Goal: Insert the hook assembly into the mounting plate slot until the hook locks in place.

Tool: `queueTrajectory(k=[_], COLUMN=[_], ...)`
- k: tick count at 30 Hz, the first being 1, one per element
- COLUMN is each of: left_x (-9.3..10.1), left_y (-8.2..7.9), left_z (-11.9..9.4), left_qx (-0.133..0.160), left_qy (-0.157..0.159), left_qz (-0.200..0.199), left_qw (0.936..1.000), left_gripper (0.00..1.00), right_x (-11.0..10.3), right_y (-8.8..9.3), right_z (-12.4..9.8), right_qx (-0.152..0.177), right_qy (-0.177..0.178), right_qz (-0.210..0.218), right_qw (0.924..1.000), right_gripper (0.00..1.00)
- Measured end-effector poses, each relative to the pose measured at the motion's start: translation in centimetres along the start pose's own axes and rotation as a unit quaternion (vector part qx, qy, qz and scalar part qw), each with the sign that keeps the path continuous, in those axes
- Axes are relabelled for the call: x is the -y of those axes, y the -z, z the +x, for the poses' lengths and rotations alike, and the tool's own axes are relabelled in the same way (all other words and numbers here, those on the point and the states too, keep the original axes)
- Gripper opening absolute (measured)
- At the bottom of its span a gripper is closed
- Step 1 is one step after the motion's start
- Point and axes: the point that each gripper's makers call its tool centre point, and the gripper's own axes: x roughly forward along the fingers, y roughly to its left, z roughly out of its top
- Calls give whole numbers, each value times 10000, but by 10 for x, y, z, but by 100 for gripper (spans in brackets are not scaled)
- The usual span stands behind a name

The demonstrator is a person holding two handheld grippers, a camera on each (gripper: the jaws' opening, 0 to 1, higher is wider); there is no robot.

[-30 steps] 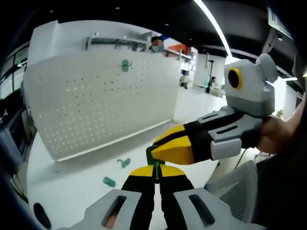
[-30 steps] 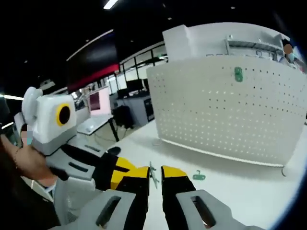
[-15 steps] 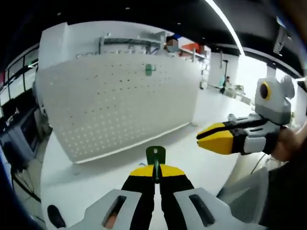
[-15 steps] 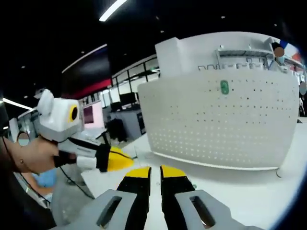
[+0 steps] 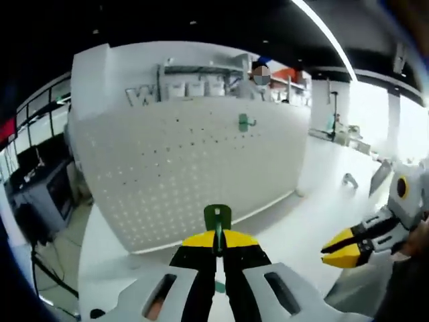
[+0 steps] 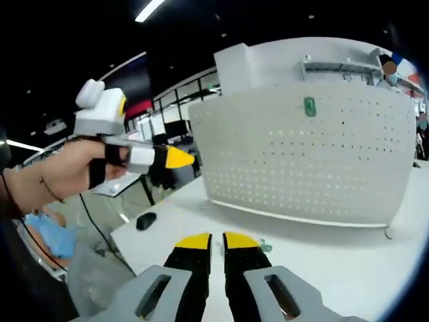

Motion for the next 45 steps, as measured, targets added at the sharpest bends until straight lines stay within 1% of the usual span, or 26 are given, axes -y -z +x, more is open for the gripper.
queueTrajectory(k=[4,7,8,11,17,18,19,20,23,27,29,31,32,35,38,45], left_x=[-12,-23,-27,-38,-55,-60,-64,-68,-76,-87,-93,-96,-96,-100,-106,-121], left_y=[-16,-35,-38,-48,-61,-64,-66,-67,-71,-80,-84,-87,-89,-91,-93,-98], left_z=[10,16,17,24,37,39,40,44,51,61,65,68,70,76,81,86], left_qx=[77,322,385,455,516,541,567,532,531,465,454,462,465,439,424,408], left_qy=[-129,-326,-397,-550,-731,-830,-925,-974,-939,-996,-1011,-997,-1010,-1035,-1057,-1175], left_qz=[-128,-207,-198,-241,-315,-324,-245,-214,-437,-307,-329,-400,-375,-310,-447,-532], left_qw=[9998,9987,9983,9972,9955,9946,9938,9936,9932,9935,9933,9931,9931,9932,9925,9908], left_gripper=[2,2,2,2,2,2,2,2,2,2,2,2,2,2,2,2], right_x=[4,7,8,11,16,16,15,15,15,17,18,20,20,22,22,26], right_y=[3,6,7,7,8,9,10,10,12,12,13,12,12,12,13,16], right_z=[-1,-3,-3,-4,-7,-7,-8,-8,-8,-8,-7,-7,-7,-8,-9,-10], right_qx=[-34,-52,-59,-76,-78,-85,-88,-93,-112,-112,-125,-123,-122,-128,-143,-160], right_qy=[37,75,86,117,162,165,165,163,147,162,171,181,187,193,199,245], right_qz=[4,44,56,70,107,120,127,132,142,162,161,173,173,188,182,250], right_qw=[10000,9999,9999,9999,9998,9998,9997,9997,9997,9997,9996,9996,9996,9996,9995,9993], right_gripper=[4,4,4,4,4,4,4,4,4,4,4,4,4,4,4,4])
